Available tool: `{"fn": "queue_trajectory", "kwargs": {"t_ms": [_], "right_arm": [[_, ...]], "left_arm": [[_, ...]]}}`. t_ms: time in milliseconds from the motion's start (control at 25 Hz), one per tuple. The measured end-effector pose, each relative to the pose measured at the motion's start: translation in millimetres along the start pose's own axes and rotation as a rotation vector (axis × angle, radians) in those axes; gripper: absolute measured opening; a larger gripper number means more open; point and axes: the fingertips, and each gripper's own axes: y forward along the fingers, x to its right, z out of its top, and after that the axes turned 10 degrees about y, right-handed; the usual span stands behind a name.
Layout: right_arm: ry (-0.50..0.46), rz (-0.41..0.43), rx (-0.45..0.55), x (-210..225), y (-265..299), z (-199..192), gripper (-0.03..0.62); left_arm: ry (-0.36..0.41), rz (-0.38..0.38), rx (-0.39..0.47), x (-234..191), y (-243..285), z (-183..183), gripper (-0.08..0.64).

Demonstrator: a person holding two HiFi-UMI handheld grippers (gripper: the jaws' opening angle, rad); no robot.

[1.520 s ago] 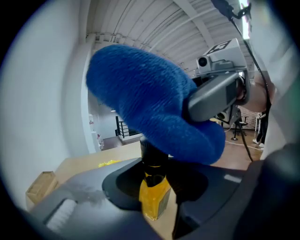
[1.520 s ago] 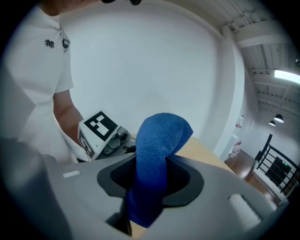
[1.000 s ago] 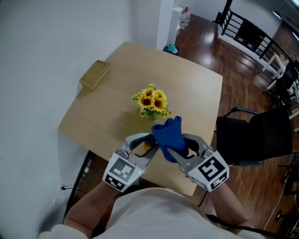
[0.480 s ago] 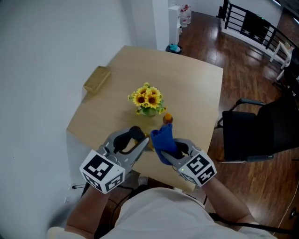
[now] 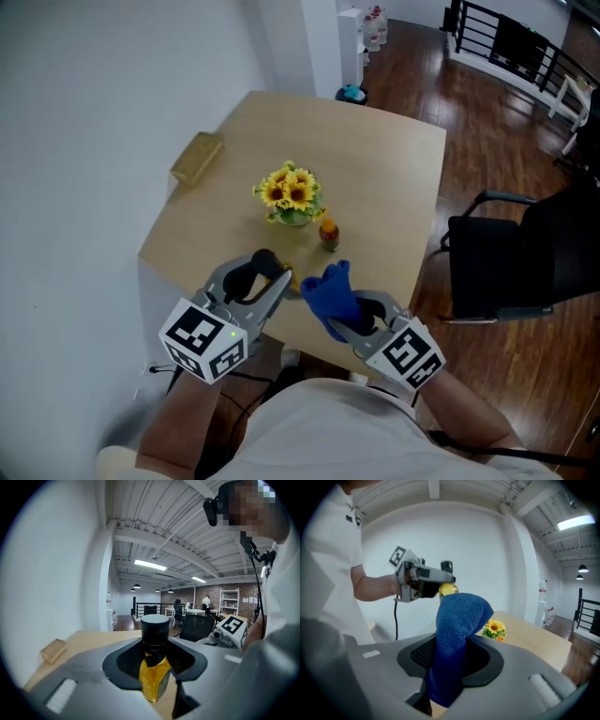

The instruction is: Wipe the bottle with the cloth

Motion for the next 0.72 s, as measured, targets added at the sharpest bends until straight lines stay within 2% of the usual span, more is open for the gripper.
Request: {"fn": "queue_trajectory", "kwargs": {"t_ms": [120, 240, 360, 600, 720], "right_arm": [[-0.087, 0.048, 0.043, -27, -11, 26, 0.155], [-0.101, 0.058, 0.051, -32, -5, 24, 0.155], [-0.072, 0.058, 0.006, -26, 10, -2, 0.155], [-0.035, 0.025, -0.181, -4, 27, -78, 0.155], [-0.005, -0.018, -0.198, 14, 20, -80, 0.155]], "left_arm": [[-0.006, 0.003, -0.013, 6, 4, -5, 0.15], [-0.02, -0.003, -0.001, 13, 7, -2, 0.15], [-0.019, -0.013, 0.014, 14, 5, 5, 0.15], [-0.02, -0.025, 0.056, 9, -7, 21, 0.15], [-0.006, -0.031, 0.062, 1, -14, 24, 0.15]]}}
